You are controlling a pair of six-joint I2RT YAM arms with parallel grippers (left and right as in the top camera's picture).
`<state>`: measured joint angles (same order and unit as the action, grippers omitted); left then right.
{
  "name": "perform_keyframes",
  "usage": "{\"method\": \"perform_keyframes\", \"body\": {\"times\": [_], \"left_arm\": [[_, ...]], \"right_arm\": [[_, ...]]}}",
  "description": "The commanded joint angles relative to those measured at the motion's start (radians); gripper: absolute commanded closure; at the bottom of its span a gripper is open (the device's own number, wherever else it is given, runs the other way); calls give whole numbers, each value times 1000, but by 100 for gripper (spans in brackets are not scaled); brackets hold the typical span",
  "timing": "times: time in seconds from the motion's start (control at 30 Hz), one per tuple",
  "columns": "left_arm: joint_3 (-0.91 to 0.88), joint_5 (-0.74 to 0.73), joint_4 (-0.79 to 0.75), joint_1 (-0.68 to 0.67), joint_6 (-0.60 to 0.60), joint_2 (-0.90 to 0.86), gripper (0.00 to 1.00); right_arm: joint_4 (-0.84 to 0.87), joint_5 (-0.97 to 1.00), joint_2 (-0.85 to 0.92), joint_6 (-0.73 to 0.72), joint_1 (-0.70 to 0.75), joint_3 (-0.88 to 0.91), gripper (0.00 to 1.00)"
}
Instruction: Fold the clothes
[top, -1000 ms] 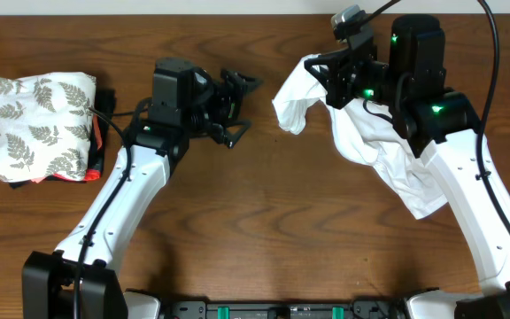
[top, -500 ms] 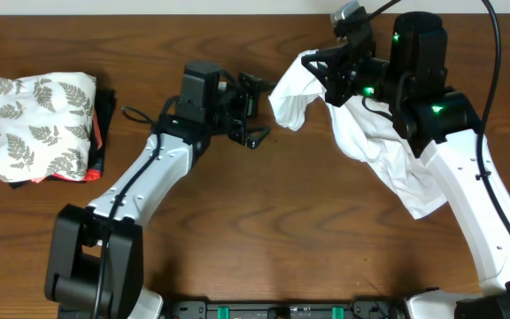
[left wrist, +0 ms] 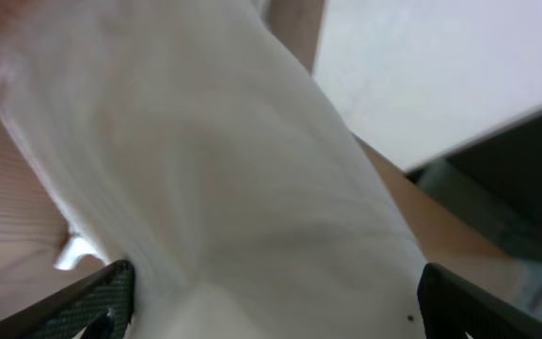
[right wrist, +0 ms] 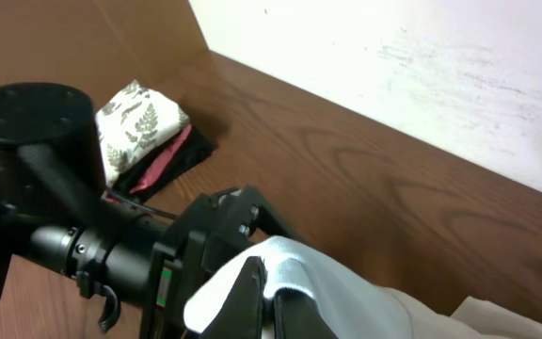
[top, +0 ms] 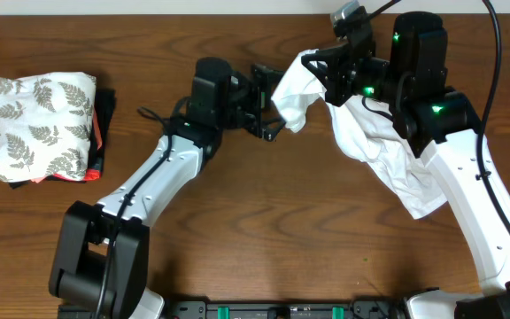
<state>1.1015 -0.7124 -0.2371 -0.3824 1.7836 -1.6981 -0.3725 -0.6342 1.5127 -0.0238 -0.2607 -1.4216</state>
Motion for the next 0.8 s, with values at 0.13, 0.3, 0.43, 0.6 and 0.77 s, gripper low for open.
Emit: {"method": "perform_keyframes", "body": {"times": [0.13,0.3,0.43,0.6,0.77], "left_arm": [[15,-61,-37,-30,89,-6,5],[15,-112,-10,-29,80,-6,5],[15,-97,153,-20,-102,-6,6],[15,84,426,16,-673,-6,27],[15,314,600,14,-1311,-4,19]], "right_arm": [[-5,-2,-11,-12,5,-1,99],[-9,-2,-11,-4,5,-1,99],[-9,-1,-11,6,5,-1,99],[-11,3,-11,6,5,-1,99],[-16,26,-11,6,5,-1,99]]}}
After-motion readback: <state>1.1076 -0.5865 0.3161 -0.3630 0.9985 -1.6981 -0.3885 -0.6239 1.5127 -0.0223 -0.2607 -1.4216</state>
